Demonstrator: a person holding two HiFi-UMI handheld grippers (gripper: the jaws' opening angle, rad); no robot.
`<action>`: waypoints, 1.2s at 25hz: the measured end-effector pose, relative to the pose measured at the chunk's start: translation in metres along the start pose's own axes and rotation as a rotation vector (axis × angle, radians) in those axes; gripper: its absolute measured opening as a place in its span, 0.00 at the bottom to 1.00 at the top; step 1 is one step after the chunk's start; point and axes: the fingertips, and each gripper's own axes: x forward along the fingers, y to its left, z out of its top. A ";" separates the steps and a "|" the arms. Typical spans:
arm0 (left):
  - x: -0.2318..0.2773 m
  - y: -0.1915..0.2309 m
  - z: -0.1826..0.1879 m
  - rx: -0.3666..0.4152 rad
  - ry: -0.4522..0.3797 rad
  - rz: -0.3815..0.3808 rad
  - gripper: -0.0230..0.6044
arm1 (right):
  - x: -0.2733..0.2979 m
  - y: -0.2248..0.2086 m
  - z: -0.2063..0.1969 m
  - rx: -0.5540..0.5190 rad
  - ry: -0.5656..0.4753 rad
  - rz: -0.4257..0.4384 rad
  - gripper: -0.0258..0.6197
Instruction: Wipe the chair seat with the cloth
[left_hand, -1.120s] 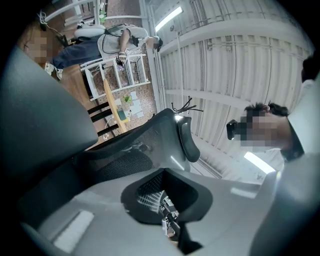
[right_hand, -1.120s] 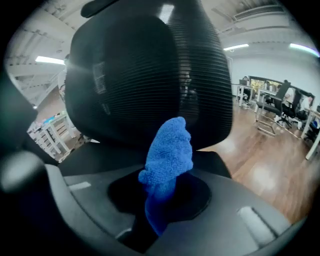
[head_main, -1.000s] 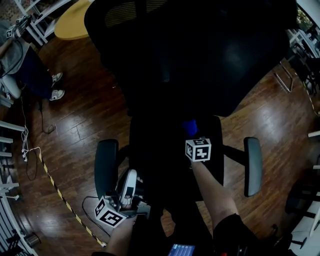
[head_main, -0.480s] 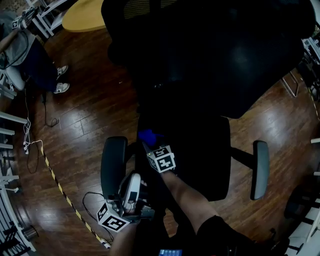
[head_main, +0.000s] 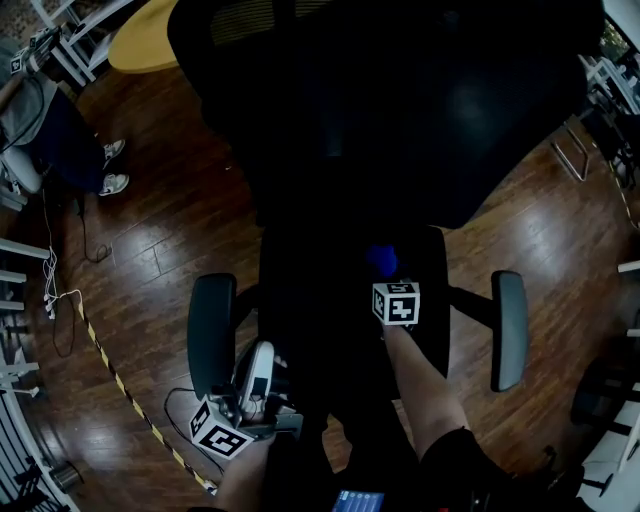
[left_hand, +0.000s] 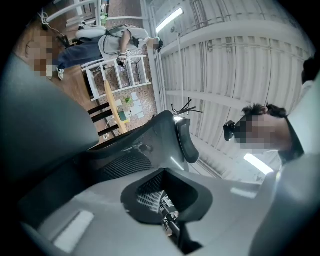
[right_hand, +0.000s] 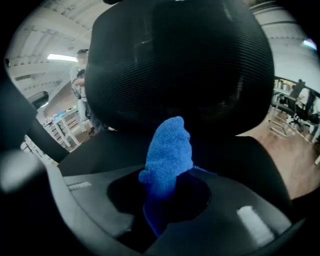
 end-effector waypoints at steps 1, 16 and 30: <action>0.001 0.000 -0.001 -0.003 0.001 0.000 0.03 | -0.012 -0.024 -0.003 0.017 -0.001 -0.040 0.16; 0.001 -0.009 -0.002 -0.002 -0.004 -0.012 0.03 | -0.057 -0.085 -0.001 0.116 -0.054 -0.154 0.17; -0.020 -0.006 0.023 0.004 -0.056 0.016 0.03 | 0.002 0.252 -0.025 -0.090 0.025 0.391 0.17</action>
